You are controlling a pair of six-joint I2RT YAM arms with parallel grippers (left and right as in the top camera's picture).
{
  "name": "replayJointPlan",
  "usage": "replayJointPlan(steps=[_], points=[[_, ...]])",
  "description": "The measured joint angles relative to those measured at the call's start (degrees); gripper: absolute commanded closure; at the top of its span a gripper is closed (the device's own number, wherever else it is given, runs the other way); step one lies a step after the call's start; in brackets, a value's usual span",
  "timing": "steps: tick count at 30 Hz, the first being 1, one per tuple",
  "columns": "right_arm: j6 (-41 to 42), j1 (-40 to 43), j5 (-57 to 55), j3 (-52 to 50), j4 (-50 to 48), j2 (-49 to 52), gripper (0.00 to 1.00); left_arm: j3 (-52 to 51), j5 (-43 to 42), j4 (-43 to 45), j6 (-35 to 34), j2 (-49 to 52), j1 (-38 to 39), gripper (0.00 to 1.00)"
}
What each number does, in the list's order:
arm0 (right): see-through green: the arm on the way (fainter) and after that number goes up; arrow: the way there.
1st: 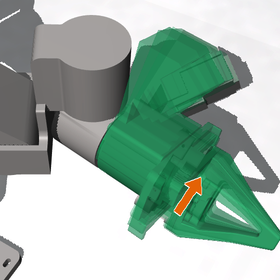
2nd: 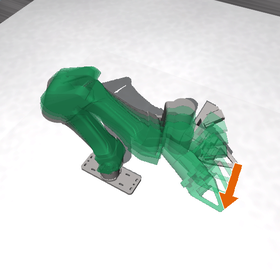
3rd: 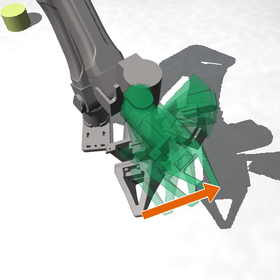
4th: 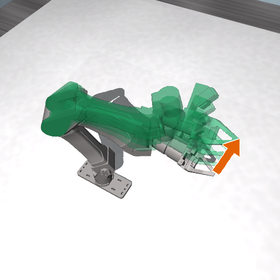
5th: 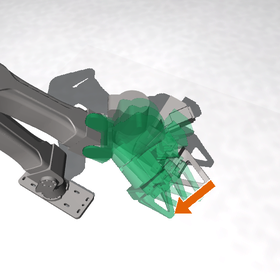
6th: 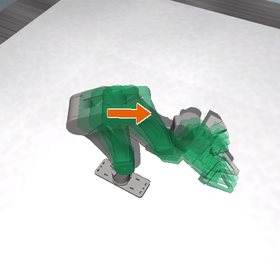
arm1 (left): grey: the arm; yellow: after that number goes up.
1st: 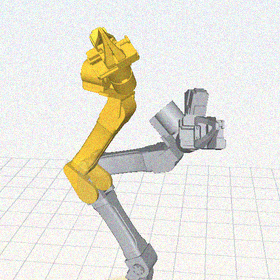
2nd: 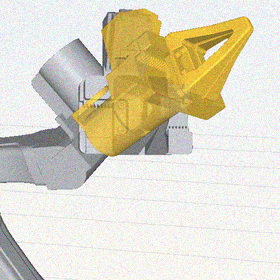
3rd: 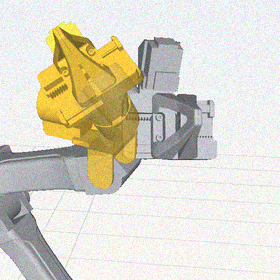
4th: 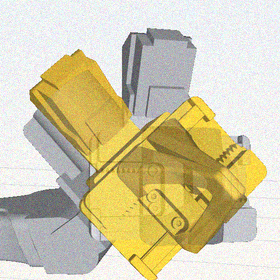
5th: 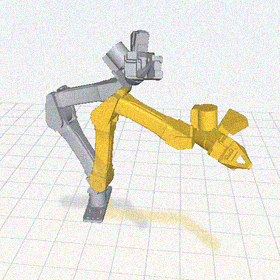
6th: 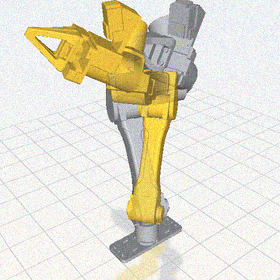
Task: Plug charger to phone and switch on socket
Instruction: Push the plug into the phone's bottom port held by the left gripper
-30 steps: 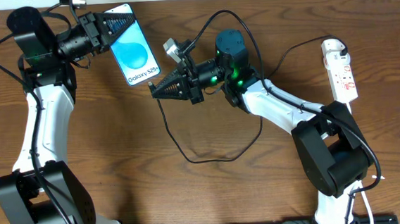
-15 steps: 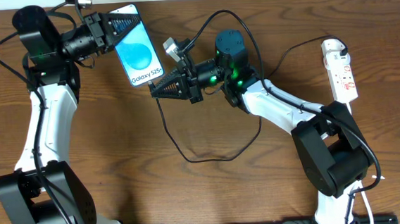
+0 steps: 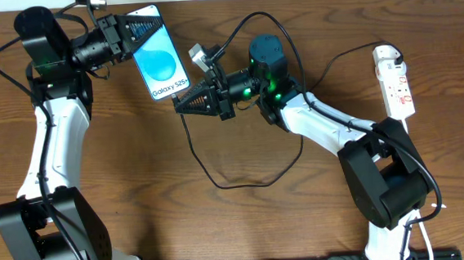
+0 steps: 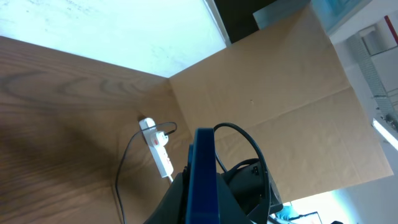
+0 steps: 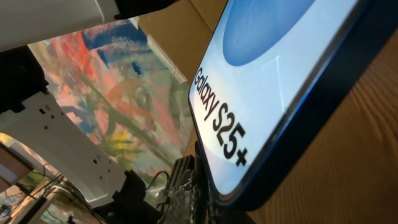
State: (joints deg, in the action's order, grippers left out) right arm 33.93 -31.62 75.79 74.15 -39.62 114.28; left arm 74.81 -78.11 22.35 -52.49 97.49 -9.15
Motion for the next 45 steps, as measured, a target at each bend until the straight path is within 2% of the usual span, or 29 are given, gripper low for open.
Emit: replayJointPlan(steps=[35,45], points=[[5.99,-0.20,-0.02,-0.02,0.11,0.00,0.99,0.00,-1.68,0.20,2.23,0.00,-0.07,0.92],[8.90,-0.39,0.09,-0.55,-2.64,0.00,0.99,0.00,-2.67,0.31,3.89,0.00,-0.11,0.93]])
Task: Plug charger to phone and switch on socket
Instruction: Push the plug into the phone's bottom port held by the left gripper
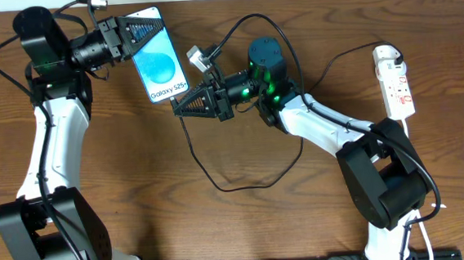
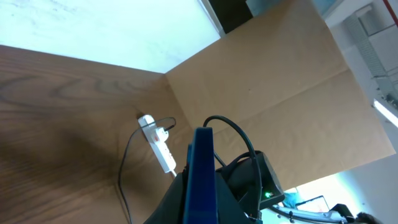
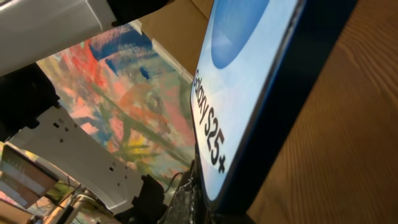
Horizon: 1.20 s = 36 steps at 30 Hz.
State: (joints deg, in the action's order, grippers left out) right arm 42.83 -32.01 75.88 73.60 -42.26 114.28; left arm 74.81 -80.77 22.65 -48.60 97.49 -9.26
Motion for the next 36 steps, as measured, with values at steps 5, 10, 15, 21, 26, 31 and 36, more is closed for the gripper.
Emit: replayJointPlan(steps=[5,10,15,21,26,31,36], points=[[0.68,0.00,-0.04,-0.13,-0.28,0.00,0.99,0.02,-0.15,0.00,0.70,0.00,0.00,0.93],[1.55,0.00,-0.11,-0.17,-0.94,0.00,0.99,0.02,-0.13,0.09,0.85,0.00,0.00,0.93],[1.97,0.00,-0.35,-0.20,-1.09,0.00,0.99,0.02,-0.09,0.13,0.85,0.00,0.00,0.92],[1.97,0.00,-1.25,-0.20,-1.11,0.02,0.99,0.02,0.79,0.15,0.87,0.00,-0.02,0.93],[2.01,0.02,-2.40,-0.20,-1.11,0.02,0.99,0.02,2.14,0.15,0.87,0.00,-0.02,0.93],[2.16,0.13,-3.50,-0.20,-1.14,0.00,0.99,0.02,3.65,0.13,0.87,0.00,-0.07,0.92],[2.19,0.39,-3.96,-0.20,-1.14,0.00,0.99,0.02,4.66,0.13,0.85,0.00,-0.04,0.93]])
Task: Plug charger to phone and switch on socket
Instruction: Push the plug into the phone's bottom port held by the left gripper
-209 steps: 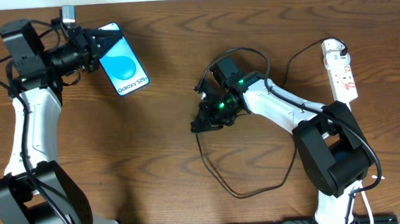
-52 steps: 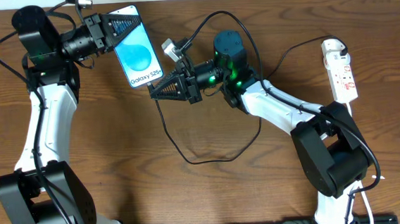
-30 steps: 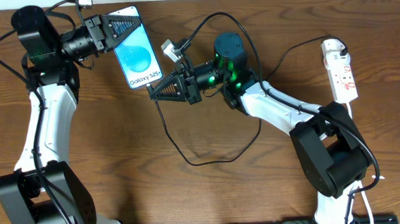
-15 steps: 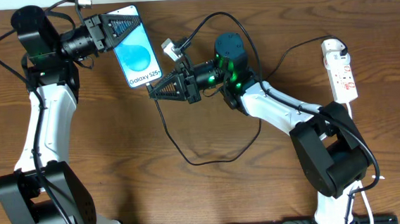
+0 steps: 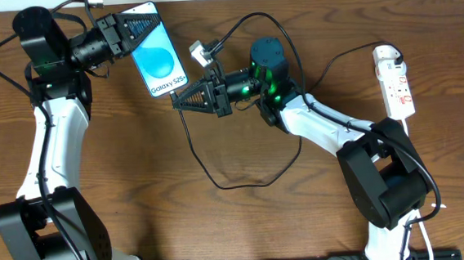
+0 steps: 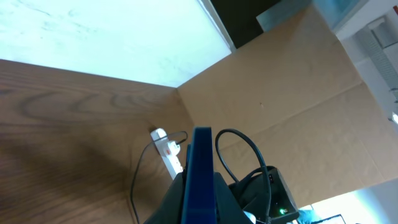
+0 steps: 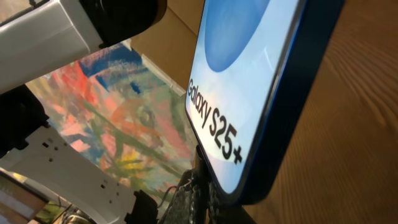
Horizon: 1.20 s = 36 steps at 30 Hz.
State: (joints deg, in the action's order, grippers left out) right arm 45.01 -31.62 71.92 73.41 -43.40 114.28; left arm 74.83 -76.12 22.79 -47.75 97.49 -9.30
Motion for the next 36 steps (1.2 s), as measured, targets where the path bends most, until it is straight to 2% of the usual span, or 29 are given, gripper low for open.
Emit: replayJointPlan(steps=[36], points=[[4.20,0.42,-3.58,-0.09,-1.42,0.02,0.99,0.11,2.80,0.22,0.26,0.00,-0.02,0.92]])
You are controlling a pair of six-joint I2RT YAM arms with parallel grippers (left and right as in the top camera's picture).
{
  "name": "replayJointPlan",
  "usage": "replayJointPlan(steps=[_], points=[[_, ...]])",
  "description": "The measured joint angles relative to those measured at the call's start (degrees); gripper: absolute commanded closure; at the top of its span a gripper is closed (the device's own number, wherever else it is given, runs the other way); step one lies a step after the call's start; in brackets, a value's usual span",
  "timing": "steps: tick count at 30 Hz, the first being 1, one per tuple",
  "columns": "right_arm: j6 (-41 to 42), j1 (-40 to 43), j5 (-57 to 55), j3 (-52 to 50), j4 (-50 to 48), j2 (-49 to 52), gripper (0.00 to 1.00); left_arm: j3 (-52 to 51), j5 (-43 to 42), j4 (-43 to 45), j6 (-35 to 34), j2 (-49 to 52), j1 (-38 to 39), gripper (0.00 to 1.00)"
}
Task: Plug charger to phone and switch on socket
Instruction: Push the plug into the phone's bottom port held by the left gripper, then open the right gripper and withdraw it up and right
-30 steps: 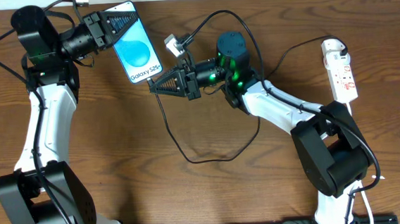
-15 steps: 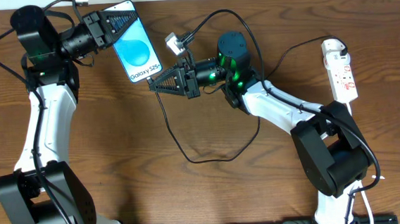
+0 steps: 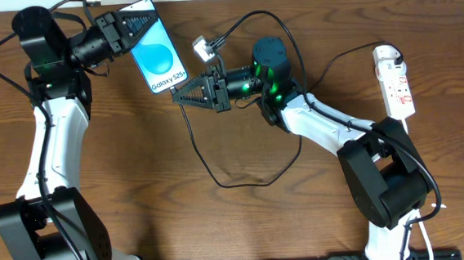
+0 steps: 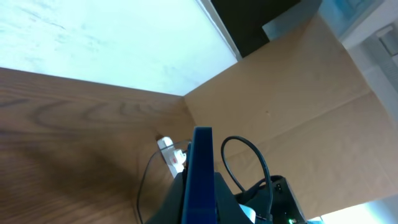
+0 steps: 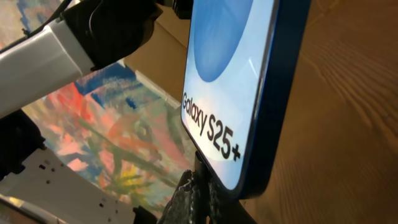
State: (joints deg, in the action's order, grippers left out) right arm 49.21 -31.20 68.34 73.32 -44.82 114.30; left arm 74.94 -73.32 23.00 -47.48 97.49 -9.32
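Note:
My left gripper [image 3: 139, 26] is shut on the top part of a blue Galaxy S25+ phone [image 3: 158, 56], held above the table at the far left with its screen up. In the left wrist view the phone [image 4: 202, 165] shows edge-on between the fingers. My right gripper [image 3: 177, 98] sits right at the phone's bottom edge, shut on the black charger plug [image 5: 200, 180]. The plug touches the underside of the phone [image 5: 236, 93]; whether it is seated is hidden. The white power strip [image 3: 395, 81] lies at the far right.
The black charger cable [image 3: 219, 178] loops across the middle of the wooden table [image 3: 222, 229] and arcs over my right arm. A white adapter [image 3: 202, 48] hangs on the cable near the right wrist. The power strip [image 4: 171, 155] also shows in the left wrist view.
The phone and my right gripper have both shifted slightly toward the table's far edge. In the right wrist view the phone now stands more upright, with the plug still at its bottom edge.
At every earlier moment my left gripper held the phone up at the far left and my right gripper held the plug against its bottom edge. Between moments the phone's tilt changed slightly and both grippers crept toward the far edge.

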Motion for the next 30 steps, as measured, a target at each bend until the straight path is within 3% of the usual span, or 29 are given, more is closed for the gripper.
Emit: replayJointPlan(steps=[30], points=[[2.12,0.02,-2.64,-0.07,0.02,0.00,0.98,0.11,1.62,0.26,1.03,0.00,0.00,0.92]])
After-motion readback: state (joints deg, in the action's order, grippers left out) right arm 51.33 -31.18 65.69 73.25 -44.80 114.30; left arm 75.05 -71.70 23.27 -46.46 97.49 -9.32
